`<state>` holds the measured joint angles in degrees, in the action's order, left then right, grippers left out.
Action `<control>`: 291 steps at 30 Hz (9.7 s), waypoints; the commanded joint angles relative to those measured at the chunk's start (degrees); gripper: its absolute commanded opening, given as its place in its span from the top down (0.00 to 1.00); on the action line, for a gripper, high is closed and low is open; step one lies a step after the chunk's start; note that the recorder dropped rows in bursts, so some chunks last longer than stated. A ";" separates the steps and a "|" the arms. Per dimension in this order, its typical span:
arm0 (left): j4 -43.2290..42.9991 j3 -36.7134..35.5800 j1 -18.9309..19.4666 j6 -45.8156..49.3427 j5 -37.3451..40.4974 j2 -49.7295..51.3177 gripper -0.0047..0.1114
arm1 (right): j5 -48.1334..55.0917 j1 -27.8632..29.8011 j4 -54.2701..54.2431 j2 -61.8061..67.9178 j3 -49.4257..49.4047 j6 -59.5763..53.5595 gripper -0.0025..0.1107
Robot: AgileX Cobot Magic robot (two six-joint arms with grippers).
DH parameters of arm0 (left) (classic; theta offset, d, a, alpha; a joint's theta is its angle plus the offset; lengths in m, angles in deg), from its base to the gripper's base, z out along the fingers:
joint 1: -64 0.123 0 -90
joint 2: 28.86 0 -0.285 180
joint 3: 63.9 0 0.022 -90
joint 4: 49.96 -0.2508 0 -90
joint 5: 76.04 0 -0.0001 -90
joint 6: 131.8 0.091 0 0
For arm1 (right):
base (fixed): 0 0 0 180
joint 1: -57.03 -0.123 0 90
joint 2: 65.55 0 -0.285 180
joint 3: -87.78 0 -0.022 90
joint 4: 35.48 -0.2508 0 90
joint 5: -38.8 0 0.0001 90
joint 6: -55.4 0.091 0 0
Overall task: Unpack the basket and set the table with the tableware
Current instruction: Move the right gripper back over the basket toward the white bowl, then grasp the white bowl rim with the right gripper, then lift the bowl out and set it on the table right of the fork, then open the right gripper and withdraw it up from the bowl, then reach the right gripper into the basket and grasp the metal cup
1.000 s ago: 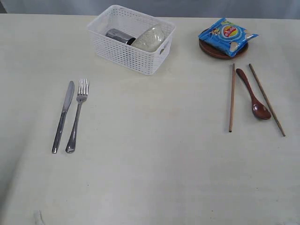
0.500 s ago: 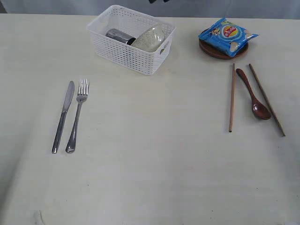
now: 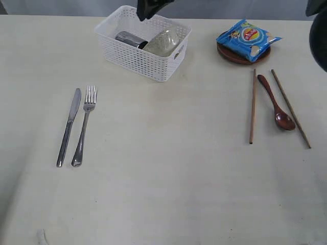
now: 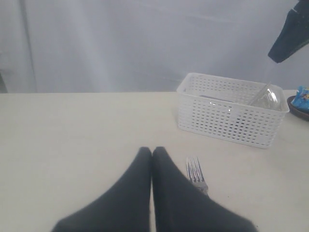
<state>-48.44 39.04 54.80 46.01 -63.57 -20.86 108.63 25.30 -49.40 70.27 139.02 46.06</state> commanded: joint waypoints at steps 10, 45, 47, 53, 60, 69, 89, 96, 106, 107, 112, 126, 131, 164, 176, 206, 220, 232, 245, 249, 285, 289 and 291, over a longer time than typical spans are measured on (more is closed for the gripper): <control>0.26 -0.16 -0.06 0.02 -0.36 -0.21 0.96 | 0.14 -3.17 9.60 -0.35 -15.14 -0.53 0.98; 0.26 -0.16 -0.06 0.02 -0.36 -0.21 0.96 | -10.19 5.72 16.32 0.70 -9.19 16.26 0.98; 0.26 -0.16 -0.06 0.02 -0.36 -0.21 0.96 | -8.96 5.23 16.32 0.11 -6.88 17.78 0.98; 0.26 -0.16 -0.06 0.02 -0.36 -0.21 0.96 | -4.54 3.14 16.09 0.12 -0.37 25.82 0.57; 0.26 -0.16 -0.06 0.02 -0.36 -0.21 0.96 | -5.56 -0.41 23.09 2.20 -0.37 39.78 0.59; 0.26 -0.16 -0.06 0.02 -0.36 -0.21 0.96 | -9.40 -0.40 24.53 6.97 -0.25 49.77 0.59; 0.26 -0.16 -0.06 0.02 -0.36 -0.21 0.96 | -7.31 -0.38 29.12 10.16 2.24 49.72 0.92; 0.37 -0.16 -0.06 0.02 -0.36 -0.21 0.96 | -3.35 -0.38 31.07 10.16 9.15 45.65 0.96; 0.37 -0.16 -0.06 0.02 -0.36 -0.21 0.96 | 0.14 -0.38 29.54 8.86 17.66 34.94 0.98; 0.37 -0.16 -0.06 0.02 -0.36 -0.21 0.96 | 0.14 -0.38 29.54 8.15 17.66 34.96 0.98; 0.37 -0.16 -0.06 0.02 -0.36 -0.21 0.96 | 0.14 0.17 28.07 5.64 17.68 32.72 0.98; 0.27 -0.16 -0.06 0.02 -0.36 -0.21 0.96 | 0.14 -1.53 27.42 2.41 16.39 28.35 0.98; 0.27 -0.16 -0.06 0.02 -0.36 -0.21 0.96 | 0.14 -1.80 28.93 -0.40 9.37 28.06 0.98; 0.27 -0.16 -0.06 0.02 -0.36 -0.21 0.96 | -32.01 -1.68 -36.45 -31.18 -69.62 -24.11 0.98; 0.27 -0.16 -0.06 0.02 -0.36 -0.21 0.96 | -28.67 5.23 -40.39 -25.01 -69.91 -28.74 0.98; 0.27 -0.16 -0.06 0.02 -0.36 -0.21 0.96 | -23.87 7.42 -46.12 -17.03 -69.91 -38.21 0.98; 0.27 -0.16 -0.06 0.02 -0.36 -0.21 0.96 | -23.19 8.53 -45.68 -21.50 -69.25 -38.22 0.56; 0.00 -0.16 -0.06 0.02 -0.36 -0.21 0.96 | -28.19 11.40 -45.42 -27.62 -57.35 -37.43 0.62; 0.00 -0.16 -0.06 0.02 -0.36 -0.21 0.96 | -37.69 11.40 -42.08 -15.04 -40.11 -36.51 0.98; 0.00 -0.16 -0.06 0.02 -0.36 -0.21 0.96 | -36.59 11.16 -35.16 -7.34 -31.14 -31.41 0.98; 0.00 -0.16 -0.06 0.02 -0.36 -0.21 0.96 | 0.14 15.16 11.61 9.95 1.91 -6.08 0.98; 0.00 -0.16 -0.06 0.02 -0.36 -0.21 0.96 | 0.14 16.94 10.40 7.64 1.91 -4.78 0.98; 0.00 -0.16 -0.06 0.02 -0.36 -0.21 0.96 | 0.14 17.33 5.52 7.08 1.91 -4.89 0.98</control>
<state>-48.44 39.04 54.80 46.01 -63.57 -20.86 108.43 41.96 -39.36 78.90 141.04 40.65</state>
